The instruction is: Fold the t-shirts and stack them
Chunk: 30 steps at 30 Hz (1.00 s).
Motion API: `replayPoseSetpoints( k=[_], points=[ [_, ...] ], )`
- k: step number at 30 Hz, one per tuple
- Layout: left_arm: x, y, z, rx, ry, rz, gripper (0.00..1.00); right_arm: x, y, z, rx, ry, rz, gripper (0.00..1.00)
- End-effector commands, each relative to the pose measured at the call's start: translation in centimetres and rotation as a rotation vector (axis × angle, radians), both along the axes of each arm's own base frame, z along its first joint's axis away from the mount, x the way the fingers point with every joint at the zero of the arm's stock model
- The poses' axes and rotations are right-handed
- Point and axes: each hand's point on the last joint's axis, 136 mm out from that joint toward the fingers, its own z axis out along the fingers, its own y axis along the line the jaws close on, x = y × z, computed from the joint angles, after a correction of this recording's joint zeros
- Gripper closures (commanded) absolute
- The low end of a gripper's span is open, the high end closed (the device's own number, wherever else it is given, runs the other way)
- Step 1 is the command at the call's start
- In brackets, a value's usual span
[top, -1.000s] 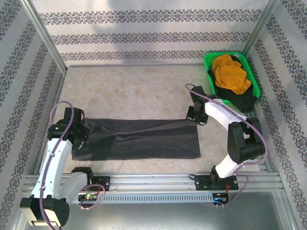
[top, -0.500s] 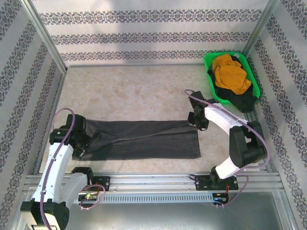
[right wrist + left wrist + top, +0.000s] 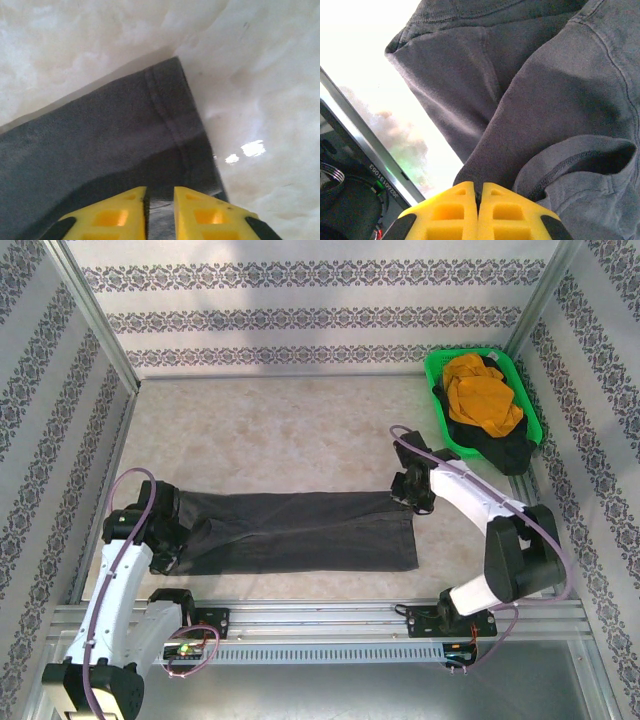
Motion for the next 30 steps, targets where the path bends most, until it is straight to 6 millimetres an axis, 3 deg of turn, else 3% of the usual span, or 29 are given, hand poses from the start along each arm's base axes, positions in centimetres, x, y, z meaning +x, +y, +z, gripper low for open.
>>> replayPoseSetpoints(
  k=[1,11,16,24,26,29,30],
  points=[
    [-2.1,0.0,-0.1,0.016,0.071,-0.034,1.0,-0.9,1.0,-1.8,0.049,0.072,-0.038,0.82],
    [-1.3,-0.8,-2.4,-0.03,0.076,-0.051,1.0,-3.9,0.5,-4.2,0.04,0.201,-0.037,0.96],
    [-0.4,-1.0,-3.3,-0.036,0.076,-0.066,1.0,-3.8,0.5,-4.7,0.04,0.218,-0.044,0.97],
    [1.1,-1.8,-4.6,-0.073,0.07,-0.103,0.99,-3.1,0.3,-3.6,0.03,0.182,-0.042,0.95],
    [1.5,-2.0,-4.7,-0.081,0.073,-0.114,0.89,-2.7,0.2,-2.6,0.013,0.149,-0.031,0.94],
    [2.2,-2.1,-3.9,-0.087,0.06,-0.123,0.57,-1.9,0.4,-1.0,0.007,0.086,-0.019,0.91],
    [2.4,-2.2,-3.4,-0.086,0.051,-0.127,0.51,-1.6,0.6,-0.6,0.012,0.07,-0.016,0.9]
  ],
)
